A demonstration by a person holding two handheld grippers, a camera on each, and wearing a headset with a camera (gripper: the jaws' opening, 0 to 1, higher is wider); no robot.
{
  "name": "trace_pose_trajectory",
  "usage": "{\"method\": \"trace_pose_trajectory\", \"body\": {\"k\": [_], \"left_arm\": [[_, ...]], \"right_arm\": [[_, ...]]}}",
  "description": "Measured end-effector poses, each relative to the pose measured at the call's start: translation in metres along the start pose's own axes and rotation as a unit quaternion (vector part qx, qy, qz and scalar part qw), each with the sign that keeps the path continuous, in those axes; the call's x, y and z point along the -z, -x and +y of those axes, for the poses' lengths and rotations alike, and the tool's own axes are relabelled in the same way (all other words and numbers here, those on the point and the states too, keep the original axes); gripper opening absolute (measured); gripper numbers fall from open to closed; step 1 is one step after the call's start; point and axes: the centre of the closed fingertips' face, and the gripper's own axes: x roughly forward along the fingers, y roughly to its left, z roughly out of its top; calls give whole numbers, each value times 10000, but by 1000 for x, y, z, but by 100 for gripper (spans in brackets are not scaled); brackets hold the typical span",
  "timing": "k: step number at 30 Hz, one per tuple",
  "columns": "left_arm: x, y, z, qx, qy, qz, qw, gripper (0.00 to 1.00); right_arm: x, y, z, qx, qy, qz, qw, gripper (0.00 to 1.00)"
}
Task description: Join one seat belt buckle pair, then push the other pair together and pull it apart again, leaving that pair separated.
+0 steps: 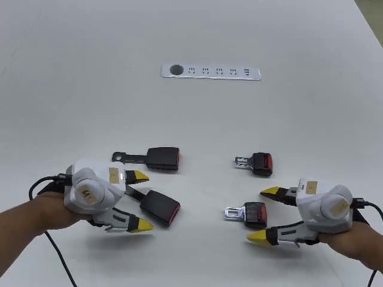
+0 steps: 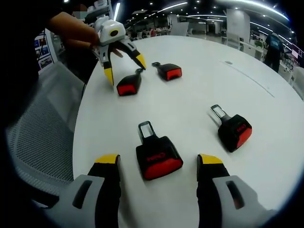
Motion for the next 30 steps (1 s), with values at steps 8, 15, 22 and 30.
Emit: {"method": "trace_pose_trajectory", "body": {"k": [8,15,22,30], "left_arm": [[8,-13,4,250,-291,157,9991,57],[15,-14,4,358,-358,158,9986,46],[14,-15,7,137,-117,165,9997,38],[16,-15,7,-139,196,180,9996,32]], "right_arm": [[-2,2,2,-101,89,-9,9999,60],[-6,0,3,-238,237,58,9994,55],[-8,-7,10,-344,486,209,9980,39],[-3,-6,7,-351,577,309,9972,35]]}}
